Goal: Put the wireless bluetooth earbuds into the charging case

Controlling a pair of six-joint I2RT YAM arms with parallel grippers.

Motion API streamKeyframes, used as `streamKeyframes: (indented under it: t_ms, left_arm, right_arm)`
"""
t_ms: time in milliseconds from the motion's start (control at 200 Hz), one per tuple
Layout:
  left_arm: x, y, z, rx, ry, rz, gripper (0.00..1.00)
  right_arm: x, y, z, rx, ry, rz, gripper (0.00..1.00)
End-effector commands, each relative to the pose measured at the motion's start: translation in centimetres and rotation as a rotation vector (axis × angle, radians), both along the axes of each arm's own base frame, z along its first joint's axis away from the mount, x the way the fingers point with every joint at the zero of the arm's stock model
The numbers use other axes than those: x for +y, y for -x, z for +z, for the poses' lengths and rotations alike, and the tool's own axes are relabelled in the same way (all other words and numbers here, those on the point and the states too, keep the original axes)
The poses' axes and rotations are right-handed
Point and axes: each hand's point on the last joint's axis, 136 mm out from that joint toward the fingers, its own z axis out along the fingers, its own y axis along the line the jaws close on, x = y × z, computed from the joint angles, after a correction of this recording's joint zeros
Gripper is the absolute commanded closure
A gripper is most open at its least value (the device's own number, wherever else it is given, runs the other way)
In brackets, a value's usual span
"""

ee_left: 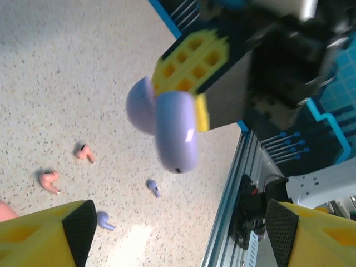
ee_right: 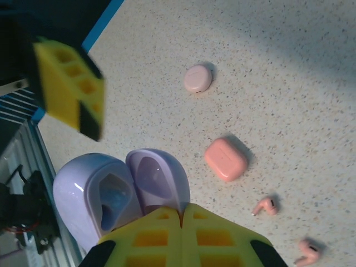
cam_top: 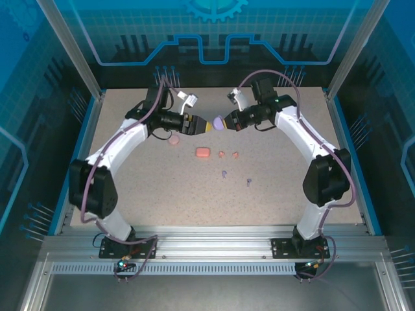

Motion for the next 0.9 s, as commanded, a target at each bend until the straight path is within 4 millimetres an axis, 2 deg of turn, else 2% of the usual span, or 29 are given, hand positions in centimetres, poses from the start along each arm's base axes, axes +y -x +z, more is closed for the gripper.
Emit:
streamKeyframes:
  t_ms: [0, 135, 315, 635, 750, 895]
  left_arm:
    - [-0.1, 2.2, -1.4, 0.112, -0.026, -0.129, 0.23]
    - [-0.7, 1.3, -1.1, 0.145, -0.011, -0.174, 0.31]
    - [-1.2, 0.6, -0.8, 0.176, 0.015, -0.207, 0.35]
    - [-2.8, 1.1, -2.0, 0.22, 0.005, -0.263, 0.43]
    - [-3.0, 1.1, -2.2, 0.227, 0.007, -0.274, 0.51]
    - [-3.0, 1.0, -2.2, 0.228, 0.007, -0.278, 0.55]
  right_arm:
    - [-0.9, 0.9, -1.3, 0.003, 0.088, 0.083, 1.0]
    - [-1.0, 0.8, -2.1, 0.001, 0.124, 0.098, 1.0]
    - [0.0, 1.2, -2.5, -0.004, 0.127, 0.124, 1.0]
    - [2.1, 1.5, -2.8, -0.011, 0.137, 0.167, 1.0]
    - [2.4, 1.5, -2.9, -0.01, 0.14, 0.172, 1.0]
    - [2.4, 1.5, -3.0, -0.01, 0.142, 0.171, 1.0]
